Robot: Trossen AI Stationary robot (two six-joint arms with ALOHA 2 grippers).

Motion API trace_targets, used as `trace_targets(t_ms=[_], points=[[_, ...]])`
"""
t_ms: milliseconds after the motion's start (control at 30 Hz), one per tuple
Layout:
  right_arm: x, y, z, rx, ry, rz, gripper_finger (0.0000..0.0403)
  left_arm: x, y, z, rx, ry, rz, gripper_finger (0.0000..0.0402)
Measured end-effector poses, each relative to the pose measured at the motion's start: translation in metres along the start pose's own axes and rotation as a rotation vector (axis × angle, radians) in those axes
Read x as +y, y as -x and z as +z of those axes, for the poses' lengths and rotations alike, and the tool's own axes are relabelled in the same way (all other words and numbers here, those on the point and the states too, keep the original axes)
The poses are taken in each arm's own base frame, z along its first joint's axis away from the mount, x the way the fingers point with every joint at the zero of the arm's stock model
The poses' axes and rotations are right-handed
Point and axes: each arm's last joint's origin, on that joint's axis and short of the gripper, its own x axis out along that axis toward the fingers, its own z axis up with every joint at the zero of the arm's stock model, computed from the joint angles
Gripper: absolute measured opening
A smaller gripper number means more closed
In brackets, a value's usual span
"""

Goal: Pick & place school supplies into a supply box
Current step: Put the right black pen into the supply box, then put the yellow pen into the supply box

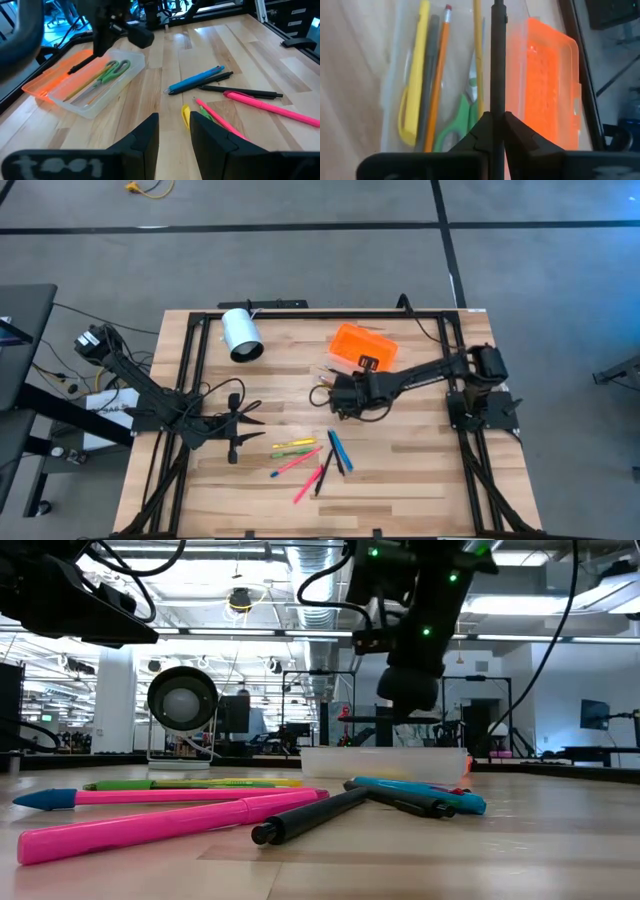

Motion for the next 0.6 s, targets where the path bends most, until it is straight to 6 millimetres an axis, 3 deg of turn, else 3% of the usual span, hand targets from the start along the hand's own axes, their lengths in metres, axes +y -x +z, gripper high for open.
trace_targets(t_ms=[367,600], points=[[-0.014,-0.013,0.005,0.014,-0.069,0.032,0.0074,0.0,0.0,0.0,0.0,0.005,0.0,0.01],[-0.011,-0.011,0.005,0.001,-0.068,0.033,0.0117,0.0,0.0,0.0,0.0,0.006,0.0,0.01]])
